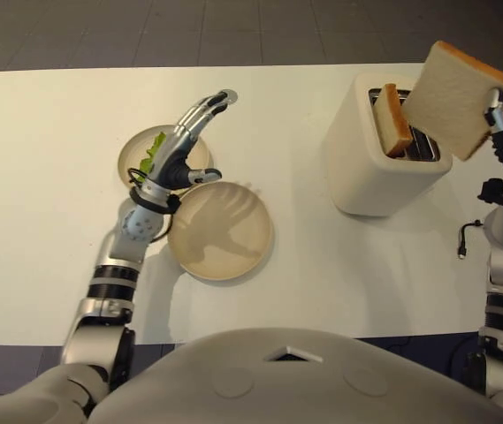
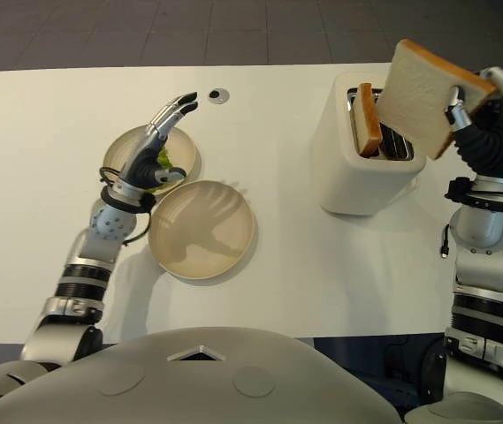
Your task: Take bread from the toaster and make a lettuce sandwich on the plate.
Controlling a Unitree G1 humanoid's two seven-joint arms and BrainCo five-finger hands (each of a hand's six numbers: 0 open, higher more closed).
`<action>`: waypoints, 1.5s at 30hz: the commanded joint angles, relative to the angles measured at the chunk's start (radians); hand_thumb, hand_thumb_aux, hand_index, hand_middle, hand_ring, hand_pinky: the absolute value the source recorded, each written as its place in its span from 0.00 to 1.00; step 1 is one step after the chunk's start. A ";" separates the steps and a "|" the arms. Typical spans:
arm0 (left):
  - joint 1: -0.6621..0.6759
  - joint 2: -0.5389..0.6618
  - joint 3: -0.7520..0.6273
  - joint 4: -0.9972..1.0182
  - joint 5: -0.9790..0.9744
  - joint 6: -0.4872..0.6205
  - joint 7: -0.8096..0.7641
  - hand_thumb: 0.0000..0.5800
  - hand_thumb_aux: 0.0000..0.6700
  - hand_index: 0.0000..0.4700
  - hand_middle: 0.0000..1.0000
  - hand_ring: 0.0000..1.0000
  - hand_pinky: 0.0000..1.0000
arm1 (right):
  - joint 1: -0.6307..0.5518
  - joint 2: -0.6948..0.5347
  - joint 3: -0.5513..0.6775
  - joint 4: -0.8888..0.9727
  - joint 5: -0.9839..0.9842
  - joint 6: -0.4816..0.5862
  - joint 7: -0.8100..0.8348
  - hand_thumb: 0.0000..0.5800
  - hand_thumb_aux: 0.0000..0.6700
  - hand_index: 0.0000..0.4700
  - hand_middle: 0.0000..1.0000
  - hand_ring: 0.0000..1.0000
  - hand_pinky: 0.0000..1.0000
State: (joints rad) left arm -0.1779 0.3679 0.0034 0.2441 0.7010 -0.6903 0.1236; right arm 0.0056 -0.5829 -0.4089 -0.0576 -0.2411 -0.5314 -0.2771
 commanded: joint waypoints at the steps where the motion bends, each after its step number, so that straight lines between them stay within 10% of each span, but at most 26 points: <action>1: -0.021 0.112 0.007 0.030 0.142 0.153 0.067 0.00 0.00 0.00 0.00 0.00 0.00 | -0.028 0.025 -0.018 -0.105 0.136 -0.066 0.048 1.00 1.00 1.00 1.00 1.00 1.00; 13: -0.051 0.239 -0.132 0.257 0.213 0.491 -0.026 0.00 0.00 0.00 0.00 0.00 0.00 | -0.014 0.214 0.365 -0.370 0.536 0.082 0.325 1.00 1.00 1.00 1.00 1.00 1.00; 19: -0.086 0.236 -0.223 0.308 0.198 0.505 -0.050 0.00 0.00 0.00 0.00 0.00 0.00 | 0.070 0.381 0.720 -0.009 0.253 0.076 0.422 1.00 1.00 1.00 1.00 1.00 1.00; 20: -0.090 0.238 -0.234 0.311 0.195 0.505 -0.052 0.15 0.08 0.08 0.00 0.00 0.00 | 0.074 0.385 0.754 0.061 0.206 0.077 0.435 1.00 1.00 1.00 1.00 1.00 1.00; 21: -0.092 0.240 -0.243 0.313 0.192 0.503 -0.053 0.85 0.62 0.62 0.00 0.00 0.00 | 0.077 0.388 0.777 0.121 0.164 0.065 0.440 1.00 1.00 1.00 1.00 1.00 1.00; 22: -0.093 0.243 -0.253 0.312 0.188 0.497 -0.056 1.00 1.00 1.00 0.00 0.00 0.00 | 0.083 0.381 0.806 0.169 0.125 0.067 0.458 1.00 1.00 1.00 1.00 1.00 1.00; 40: -0.078 0.209 -0.234 0.251 -0.111 0.202 0.003 1.00 1.00 1.00 0.00 0.00 0.00 | 0.055 0.252 0.762 0.151 -0.247 0.078 0.365 1.00 1.00 1.00 0.91 0.91 0.91; 41: -0.070 0.203 -0.225 0.237 -0.149 0.172 -0.008 1.00 1.00 1.00 0.00 0.00 0.00 | 0.054 0.256 0.757 0.136 -0.255 0.081 0.353 0.84 0.60 0.60 0.91 0.91 0.91; 42: -0.064 0.197 -0.217 0.228 -0.184 0.146 -0.020 1.00 1.00 1.00 0.00 0.00 0.00 | 0.054 0.260 0.754 0.123 -0.260 0.083 0.344 0.00 0.00 0.00 0.88 0.88 0.88; 45: -0.043 0.193 -0.200 0.184 -0.262 0.092 -0.060 1.00 1.00 1.00 0.00 0.00 0.00 | 0.056 0.271 0.742 0.091 -0.280 0.078 0.308 0.00 0.00 0.00 0.73 0.73 0.73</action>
State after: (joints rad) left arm -0.2375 0.5674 -0.2086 0.4586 0.4804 -0.5746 0.0952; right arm 0.0626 -0.3214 0.3439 0.0551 -0.5061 -0.4616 0.0494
